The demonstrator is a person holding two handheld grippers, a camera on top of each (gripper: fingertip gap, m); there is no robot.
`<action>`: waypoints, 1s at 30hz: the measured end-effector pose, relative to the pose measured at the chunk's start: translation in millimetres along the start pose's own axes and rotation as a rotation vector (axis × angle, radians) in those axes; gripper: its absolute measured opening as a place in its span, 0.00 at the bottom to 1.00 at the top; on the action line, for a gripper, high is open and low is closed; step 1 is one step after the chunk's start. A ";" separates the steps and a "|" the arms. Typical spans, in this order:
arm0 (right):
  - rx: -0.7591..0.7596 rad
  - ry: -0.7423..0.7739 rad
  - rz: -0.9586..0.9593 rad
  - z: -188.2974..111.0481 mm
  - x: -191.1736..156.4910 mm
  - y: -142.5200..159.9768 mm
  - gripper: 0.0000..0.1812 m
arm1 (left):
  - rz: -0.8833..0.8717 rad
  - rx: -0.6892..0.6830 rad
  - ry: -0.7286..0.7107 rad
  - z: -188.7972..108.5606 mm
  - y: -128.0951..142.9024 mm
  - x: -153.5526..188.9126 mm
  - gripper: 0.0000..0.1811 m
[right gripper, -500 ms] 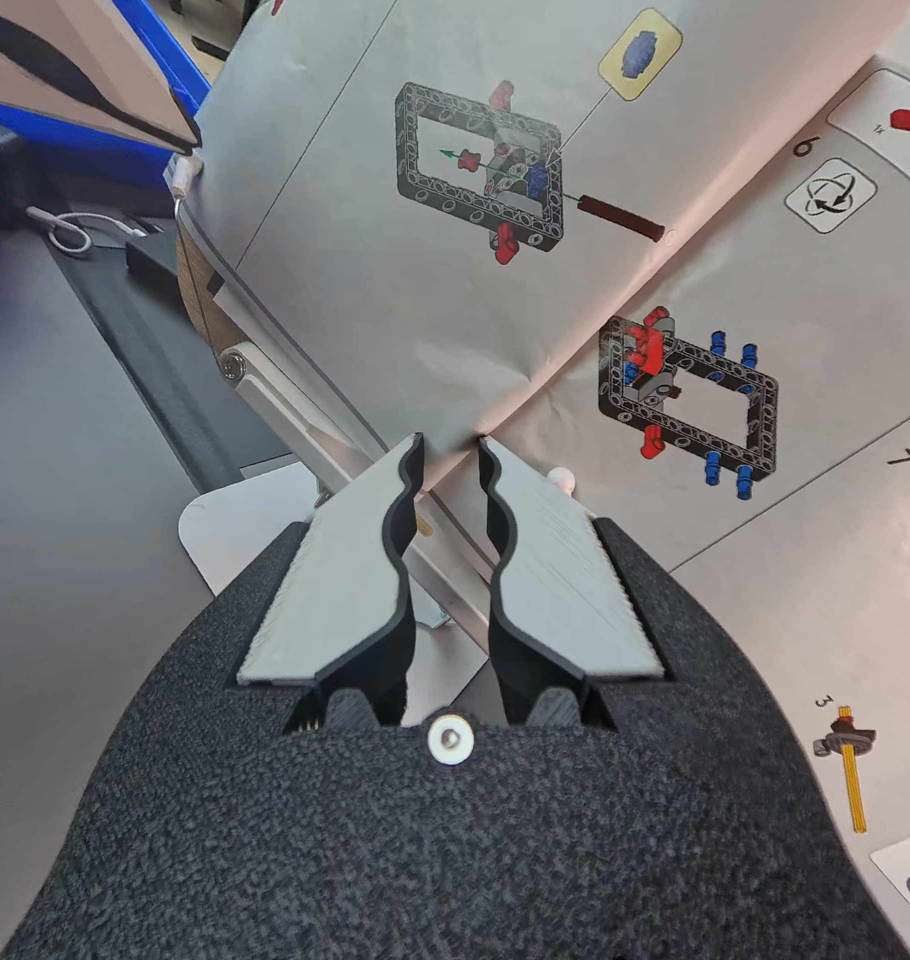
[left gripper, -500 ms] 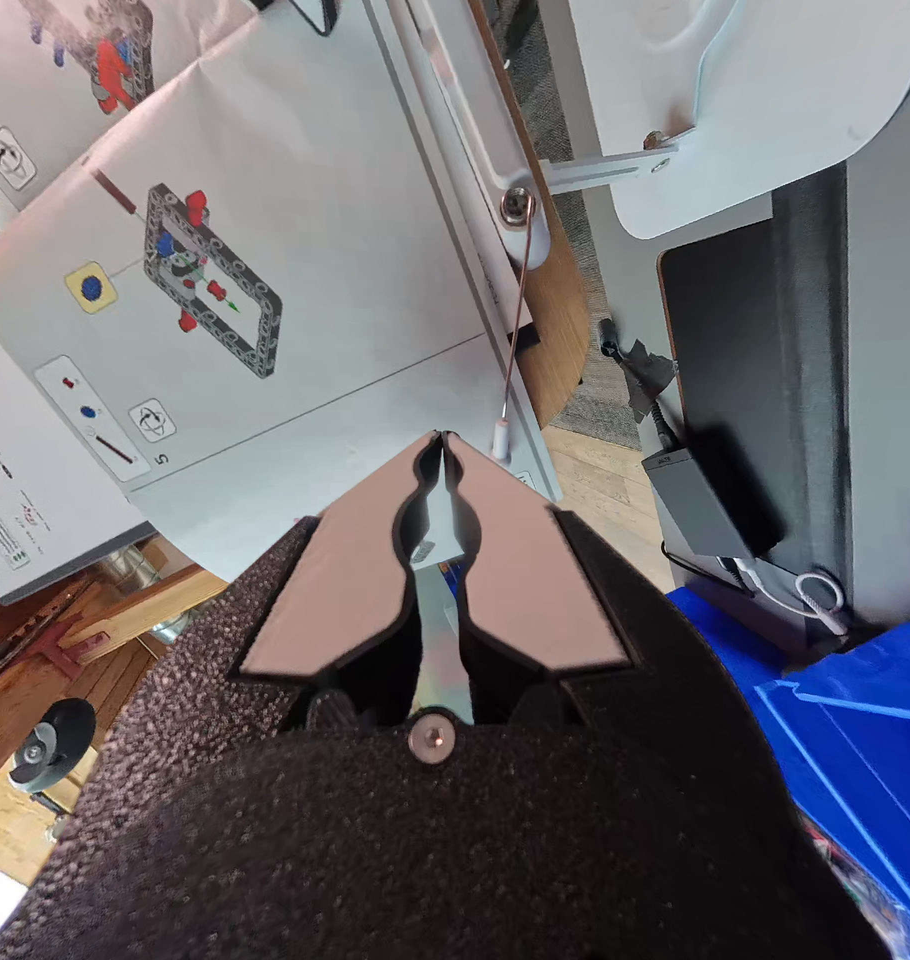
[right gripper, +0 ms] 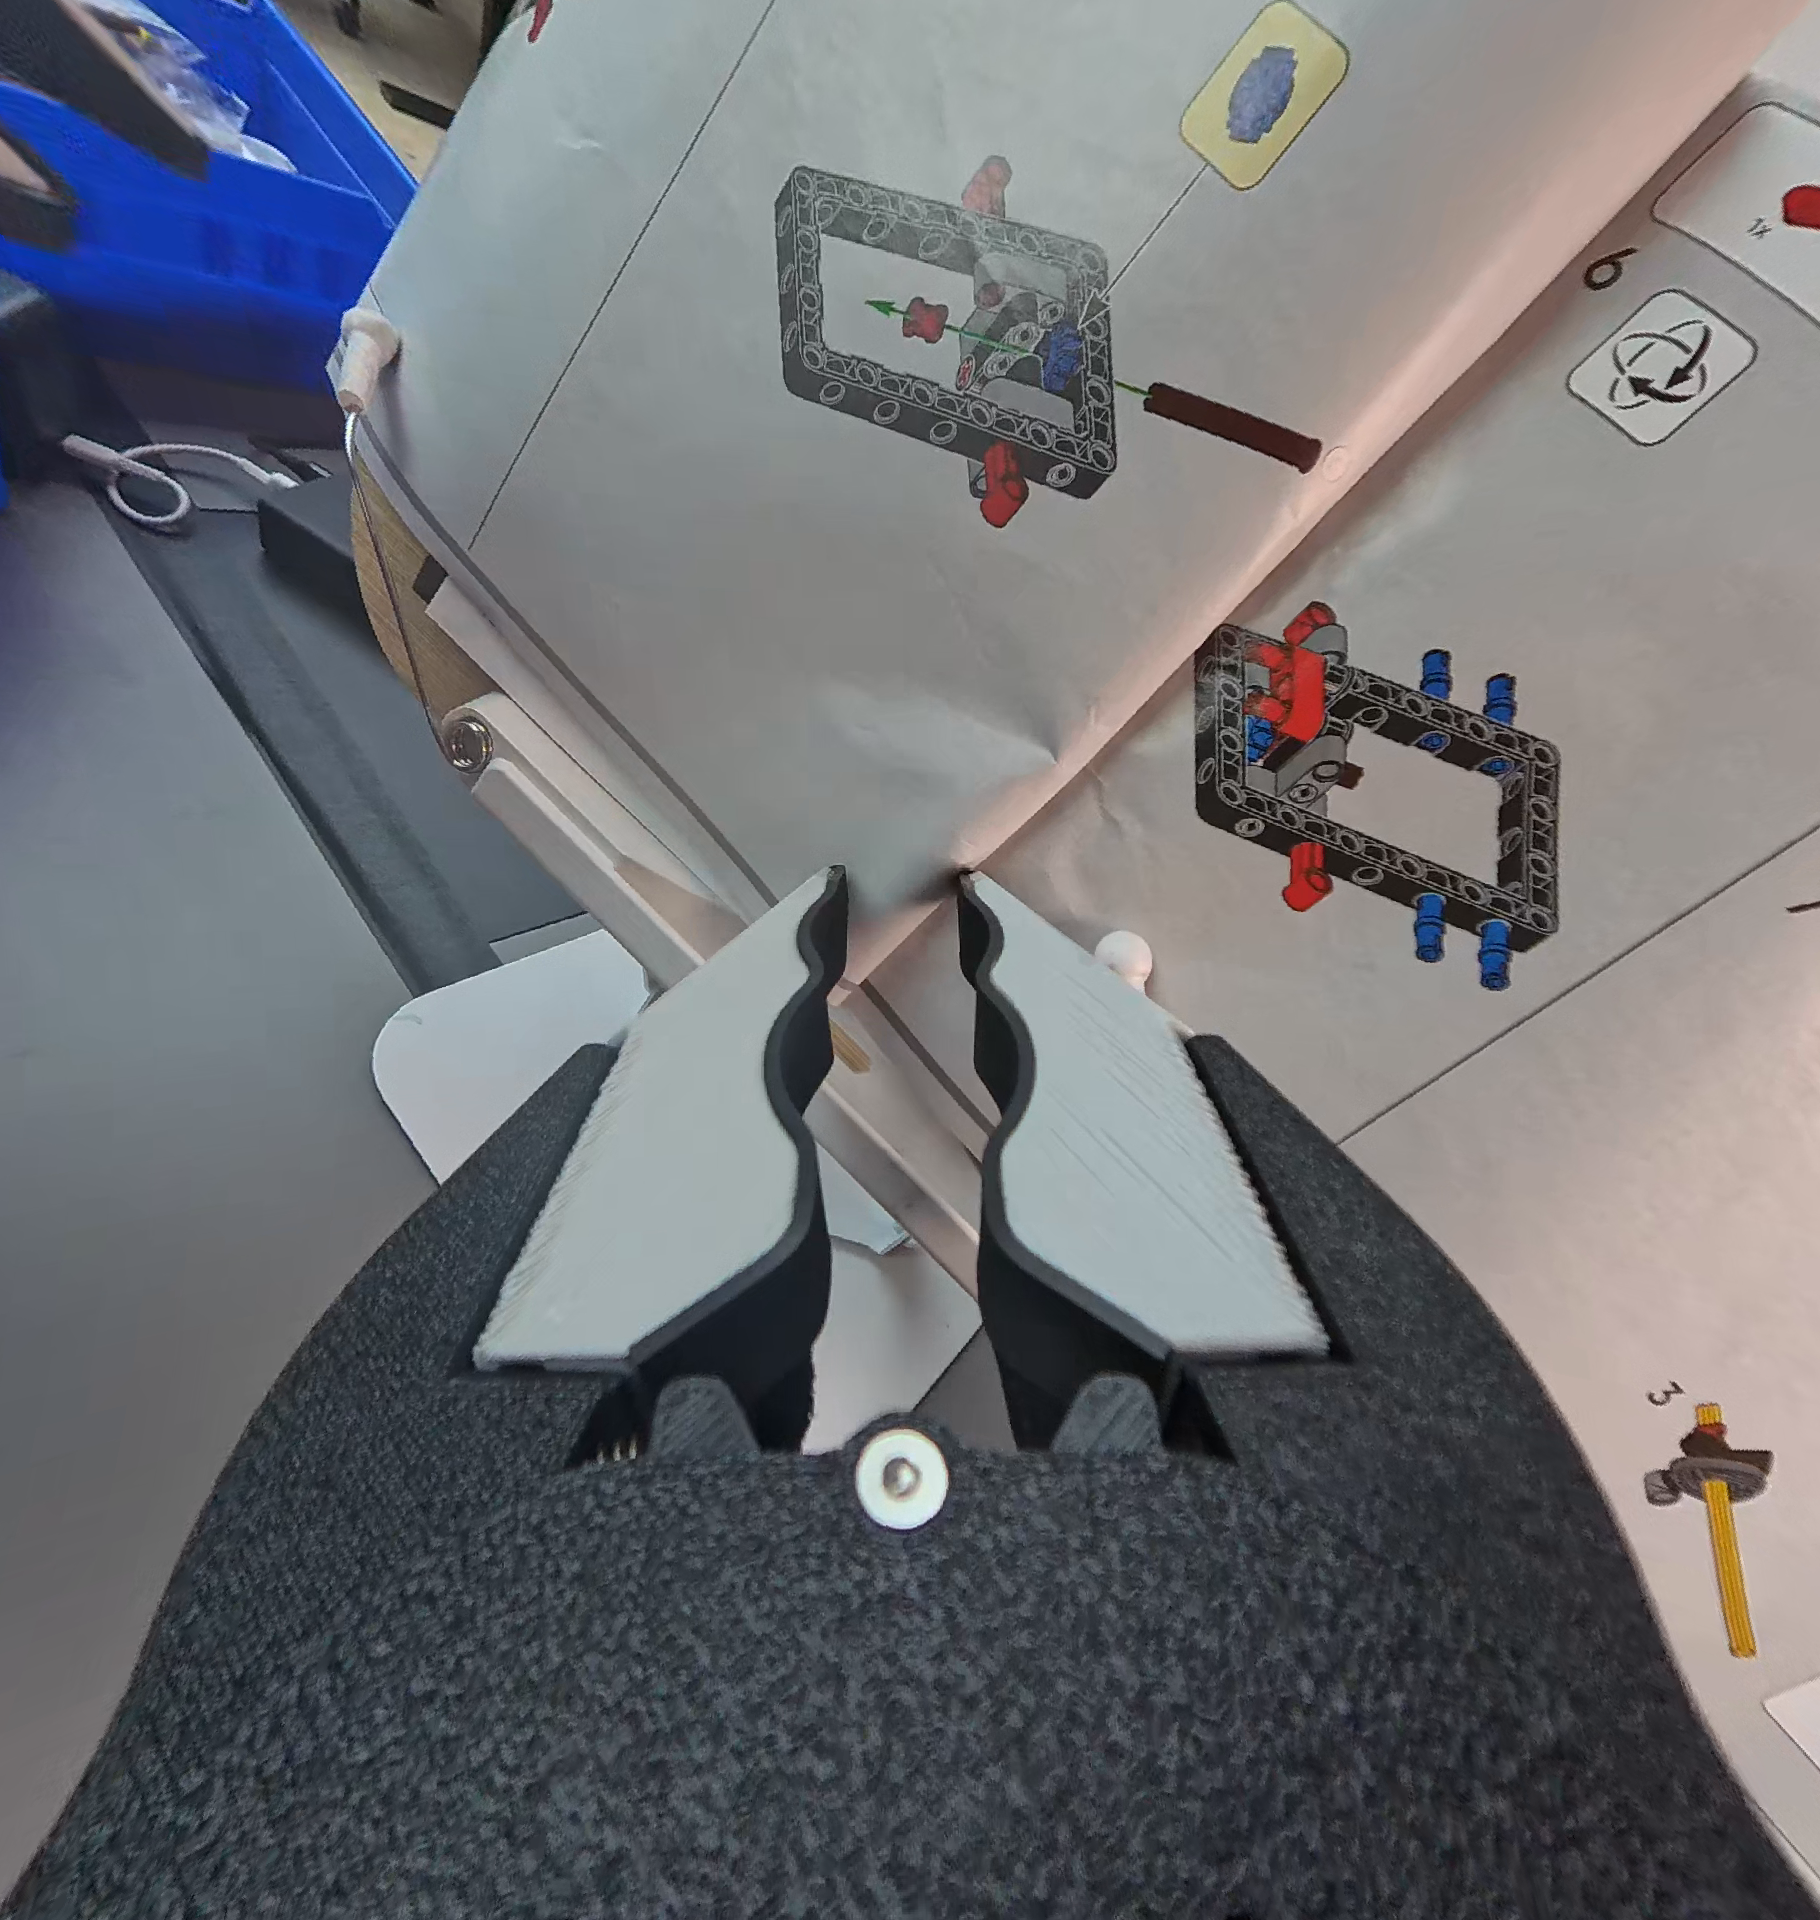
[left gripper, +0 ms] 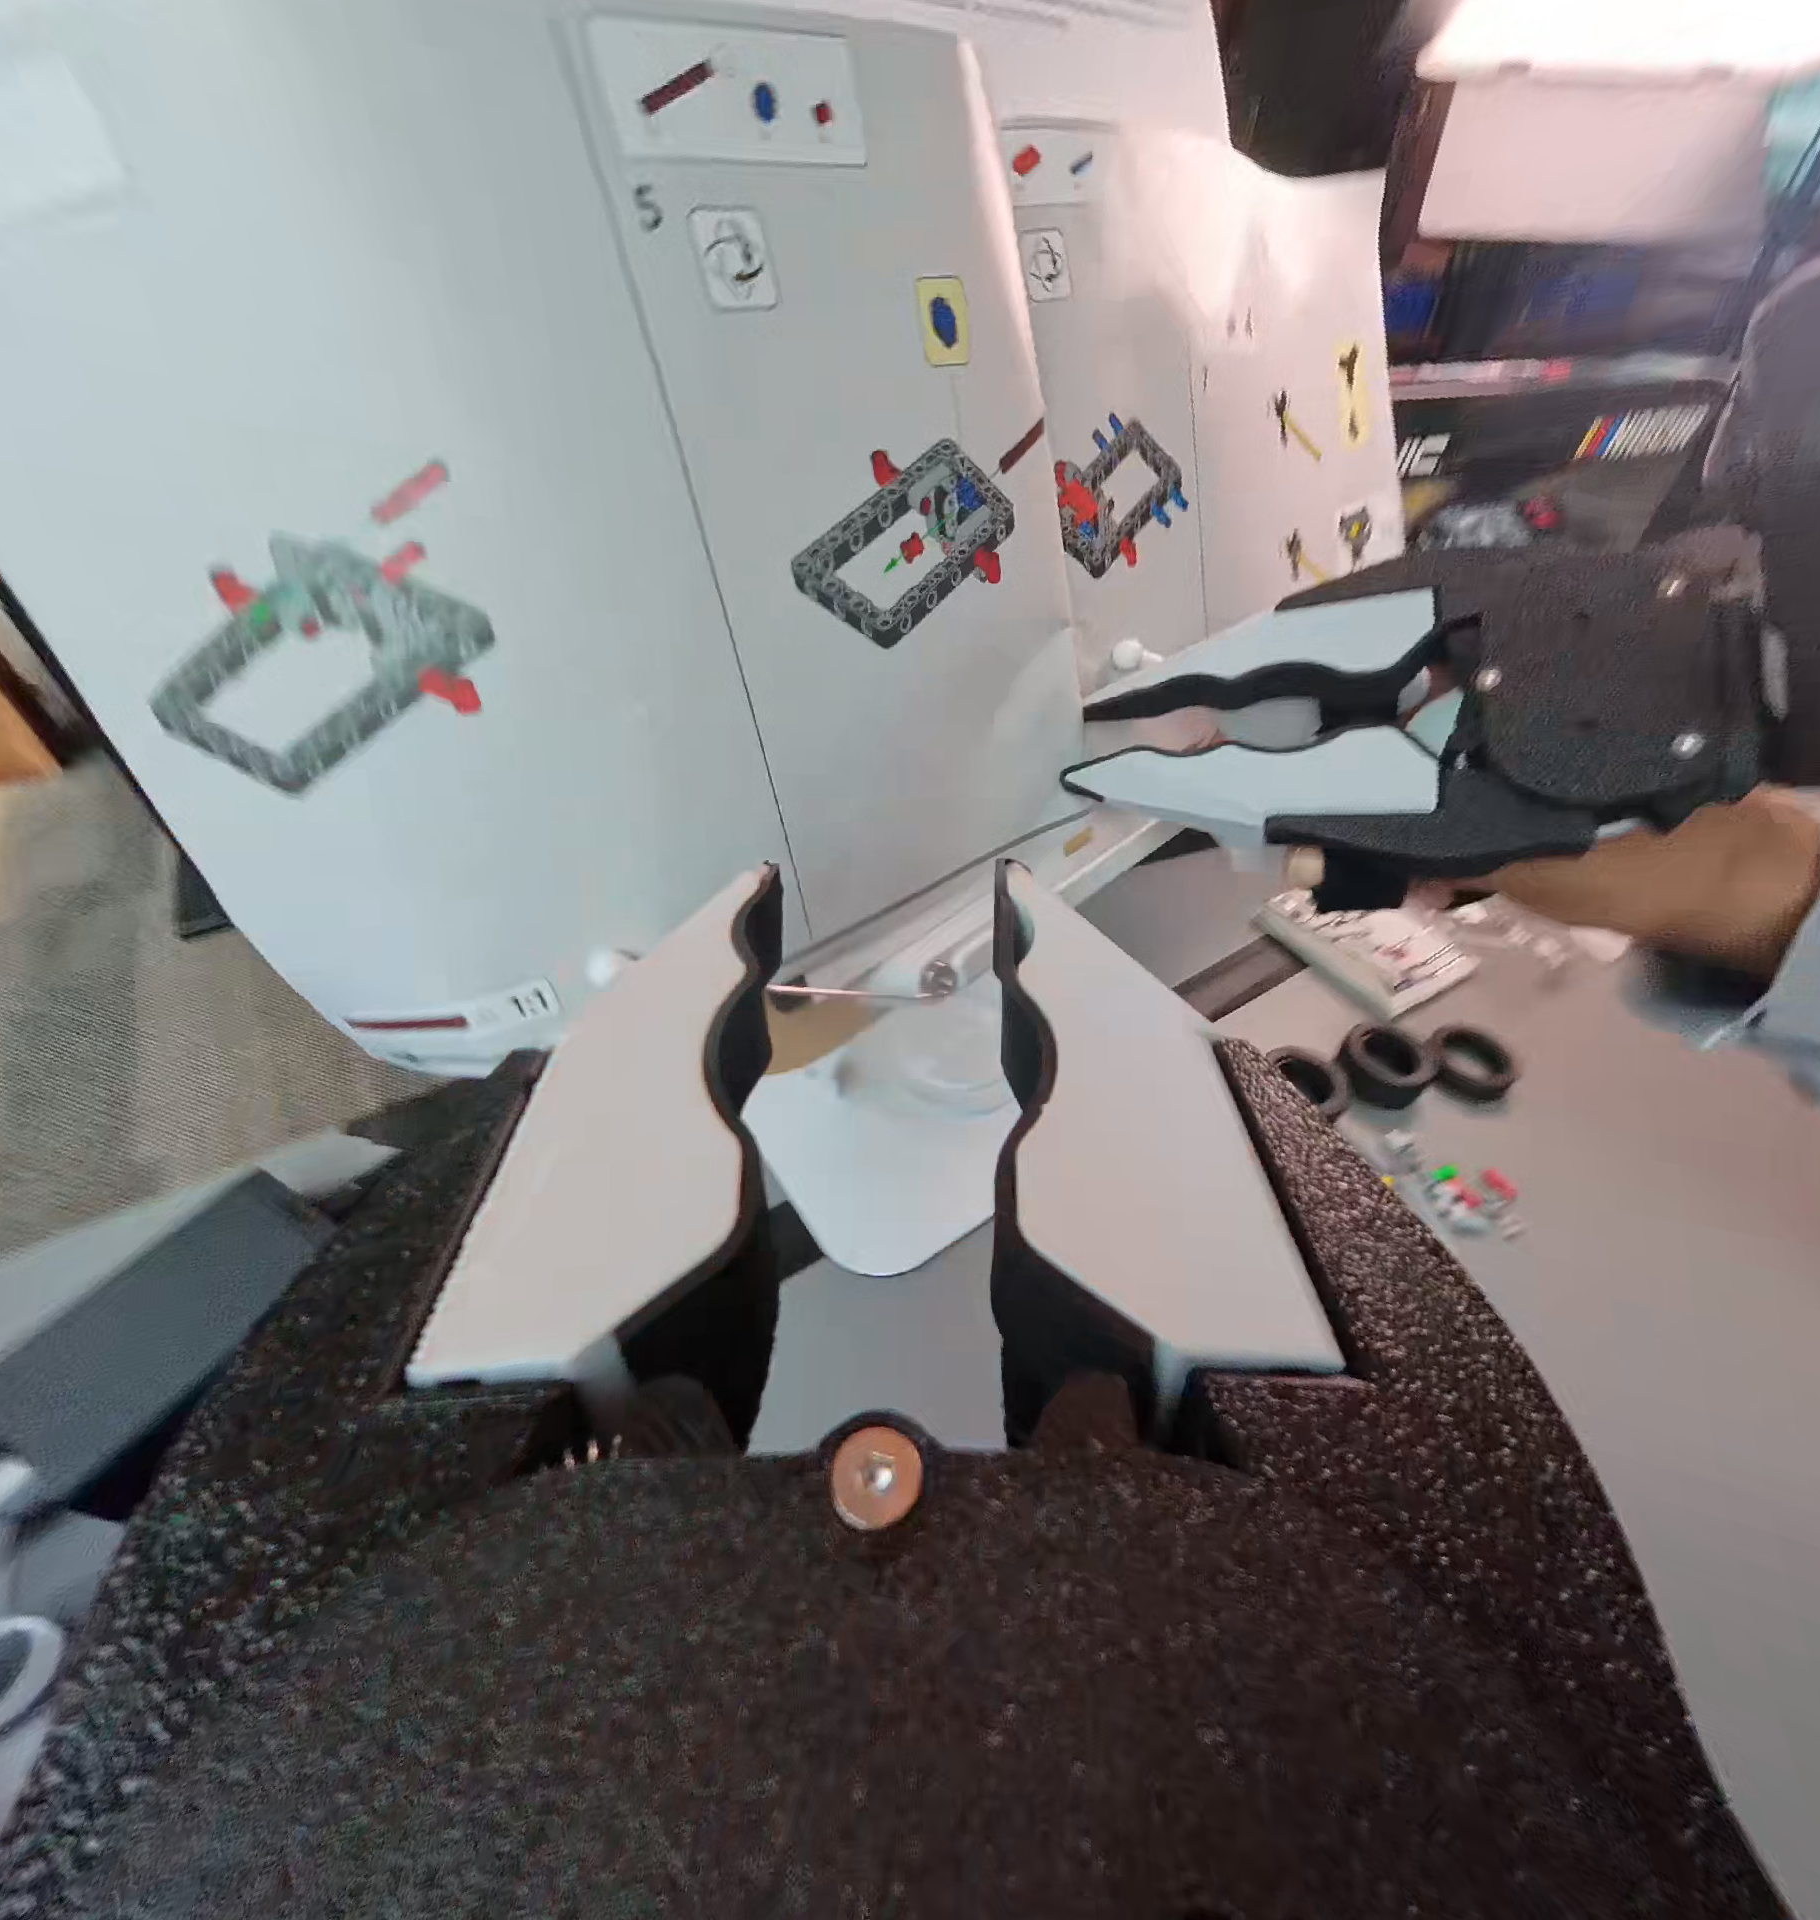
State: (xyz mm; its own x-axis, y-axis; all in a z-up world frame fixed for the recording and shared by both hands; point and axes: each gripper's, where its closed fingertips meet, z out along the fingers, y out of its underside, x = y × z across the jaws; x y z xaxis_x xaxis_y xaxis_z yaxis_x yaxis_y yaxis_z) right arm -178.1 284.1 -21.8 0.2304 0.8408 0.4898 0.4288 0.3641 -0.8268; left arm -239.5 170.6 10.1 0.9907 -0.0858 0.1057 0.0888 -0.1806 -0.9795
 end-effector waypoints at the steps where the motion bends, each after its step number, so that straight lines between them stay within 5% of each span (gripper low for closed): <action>1: -0.001 0.000 0.002 -0.1 -0.2 0.0 0.12 | -0.134 0.017 0.001 0.7 8.7 -3.2 0.23; 6: -0.010 0.003 0.005 0.1 -0.6 -0.1 0.12 | -0.494 0.038 -0.005 17.5 44.6 -14.2 0.26; 12: -0.015 0.007 0.001 -0.1 -0.8 0.0 0.12 | -0.545 0.051 -0.026 36.5 39.1 -19.4 0.18; 18: -0.011 0.012 0.005 -0.2 -1.2 -0.2 0.12 | -0.434 0.062 -0.112 40.2 34.8 -28.5 0.05; 22: -0.017 0.025 -0.025 -0.4 -1.6 0.0 0.12 | -0.155 0.027 -0.145 47.4 21.4 -14.4 0.01; 24: -0.020 0.026 -0.025 -0.8 -1.7 -0.1 0.12 | -0.025 -0.026 -0.157 54.5 19.8 -10.5 0.01; 27: -0.023 0.019 -0.019 -1.2 -2.8 0.0 0.13 | -0.070 -0.075 -0.079 60.0 20.1 -5.9 0.06; 30: -0.015 -0.004 -0.019 -4.6 -6.1 -1.0 0.15 | -0.118 0.028 -0.042 47.4 5.6 -5.4 0.15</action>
State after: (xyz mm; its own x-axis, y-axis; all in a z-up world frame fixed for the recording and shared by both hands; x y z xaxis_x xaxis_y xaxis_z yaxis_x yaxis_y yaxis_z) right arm -175.9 276.7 -22.7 0.2191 0.8354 0.5041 0.4458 0.3739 -0.8133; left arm -239.5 216.6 -4.1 0.9767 -0.0244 0.2133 0.2069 -0.1598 -0.9652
